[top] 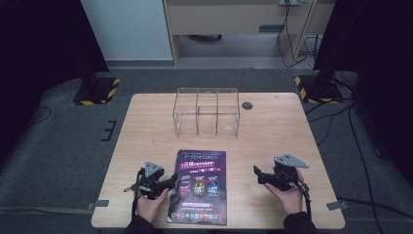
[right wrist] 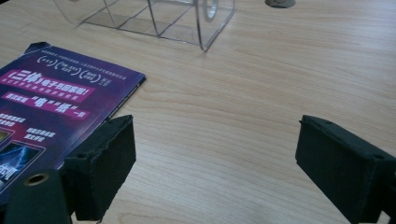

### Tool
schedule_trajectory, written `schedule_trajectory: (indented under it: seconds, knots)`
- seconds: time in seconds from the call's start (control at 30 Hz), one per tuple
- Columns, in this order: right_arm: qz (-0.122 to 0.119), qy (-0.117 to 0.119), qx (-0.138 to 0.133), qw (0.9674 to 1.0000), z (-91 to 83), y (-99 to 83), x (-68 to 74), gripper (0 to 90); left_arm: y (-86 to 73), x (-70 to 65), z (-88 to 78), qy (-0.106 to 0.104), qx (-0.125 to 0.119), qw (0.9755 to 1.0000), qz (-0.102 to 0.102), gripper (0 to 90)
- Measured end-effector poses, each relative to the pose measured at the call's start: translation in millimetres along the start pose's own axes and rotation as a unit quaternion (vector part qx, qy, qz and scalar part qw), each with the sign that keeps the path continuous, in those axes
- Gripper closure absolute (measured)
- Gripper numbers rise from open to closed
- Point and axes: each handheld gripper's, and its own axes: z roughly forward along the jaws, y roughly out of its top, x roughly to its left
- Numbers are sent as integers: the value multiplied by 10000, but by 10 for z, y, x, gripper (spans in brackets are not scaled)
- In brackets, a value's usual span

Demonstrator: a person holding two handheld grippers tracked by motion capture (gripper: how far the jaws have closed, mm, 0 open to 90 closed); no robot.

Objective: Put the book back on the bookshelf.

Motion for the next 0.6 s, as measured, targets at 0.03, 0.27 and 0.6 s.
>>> schedule_trajectory:
  seconds: [0.03, 0.27, 0.6]
  knots:
    - [-2, 30, 3, 10000, 6, 4, 13, 122, -2, -4, 9, -15, 18, 10000, -17, 395]
    - [-51, 235, 37, 9997, 59, 35, 148, 128, -18, -47, 51, -75, 120, 9999, 17, 399]
    - [-210, 529, 109, 9983, 165, 74, 469, 131, -40, -99, 115, -103, 223, 9997, 74, 399]
